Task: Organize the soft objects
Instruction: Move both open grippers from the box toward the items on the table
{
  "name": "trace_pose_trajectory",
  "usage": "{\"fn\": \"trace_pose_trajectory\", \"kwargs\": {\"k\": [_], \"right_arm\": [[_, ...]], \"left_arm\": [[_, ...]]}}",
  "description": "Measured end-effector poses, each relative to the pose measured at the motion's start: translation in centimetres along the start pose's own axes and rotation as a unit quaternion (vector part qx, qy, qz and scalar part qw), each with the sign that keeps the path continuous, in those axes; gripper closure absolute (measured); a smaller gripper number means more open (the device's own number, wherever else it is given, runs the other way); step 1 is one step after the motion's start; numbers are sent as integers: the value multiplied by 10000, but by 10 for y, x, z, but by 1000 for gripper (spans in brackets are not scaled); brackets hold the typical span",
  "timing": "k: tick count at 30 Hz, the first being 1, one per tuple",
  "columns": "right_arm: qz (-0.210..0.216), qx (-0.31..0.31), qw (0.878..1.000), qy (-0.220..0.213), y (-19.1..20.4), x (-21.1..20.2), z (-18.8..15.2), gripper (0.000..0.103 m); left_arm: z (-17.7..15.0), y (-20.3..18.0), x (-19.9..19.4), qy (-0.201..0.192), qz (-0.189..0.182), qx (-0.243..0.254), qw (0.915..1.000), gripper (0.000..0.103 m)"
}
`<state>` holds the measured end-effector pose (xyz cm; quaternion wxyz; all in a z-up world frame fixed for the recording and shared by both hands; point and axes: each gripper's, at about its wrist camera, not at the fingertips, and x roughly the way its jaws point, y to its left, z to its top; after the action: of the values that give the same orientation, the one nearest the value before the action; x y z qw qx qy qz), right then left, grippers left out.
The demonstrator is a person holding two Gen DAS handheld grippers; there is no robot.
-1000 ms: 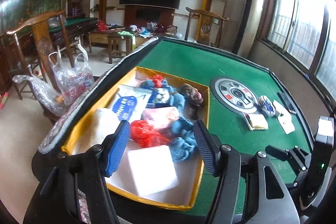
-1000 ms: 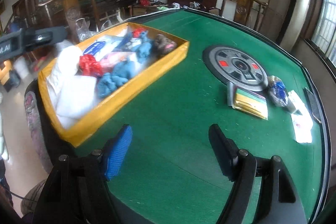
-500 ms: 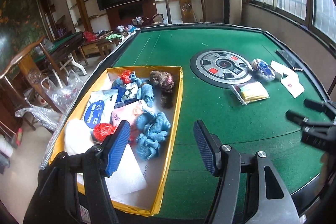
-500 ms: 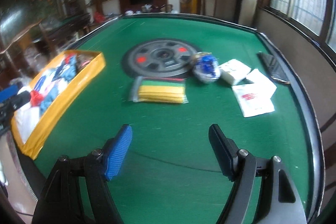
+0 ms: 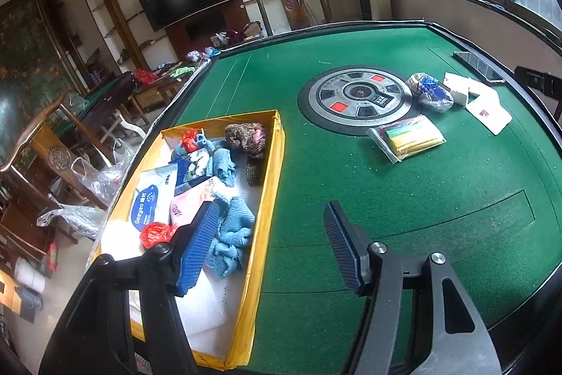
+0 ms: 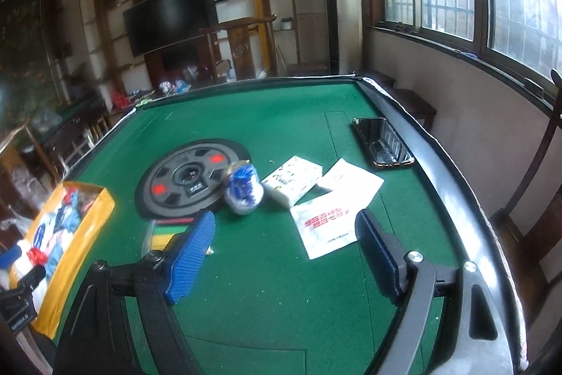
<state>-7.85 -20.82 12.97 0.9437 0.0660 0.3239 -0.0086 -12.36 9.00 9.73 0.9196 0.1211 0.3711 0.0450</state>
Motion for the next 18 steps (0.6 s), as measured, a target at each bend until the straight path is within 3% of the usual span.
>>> {"fn": "trace_pose_trajectory", "kwargs": {"k": [9, 13, 16, 18], "right_arm": [[-55, 363, 9993, -61, -29, 34, 21, 25], [-192, 617, 9978, -117, -45, 56, 26, 25], [-310, 606, 9969, -387, -54, 61, 15, 25], [-240, 494, 9982, -223, -59, 68, 10, 25]], "left_arm": [[6, -16, 12, 152, -106, 157, 9997, 41], [8, -25, 24, 368, -511, 109, 9980, 41], [10, -34, 37, 530, -931, 41, 9942, 41], [12, -41, 48, 593, -1236, -12, 9906, 41]]}}
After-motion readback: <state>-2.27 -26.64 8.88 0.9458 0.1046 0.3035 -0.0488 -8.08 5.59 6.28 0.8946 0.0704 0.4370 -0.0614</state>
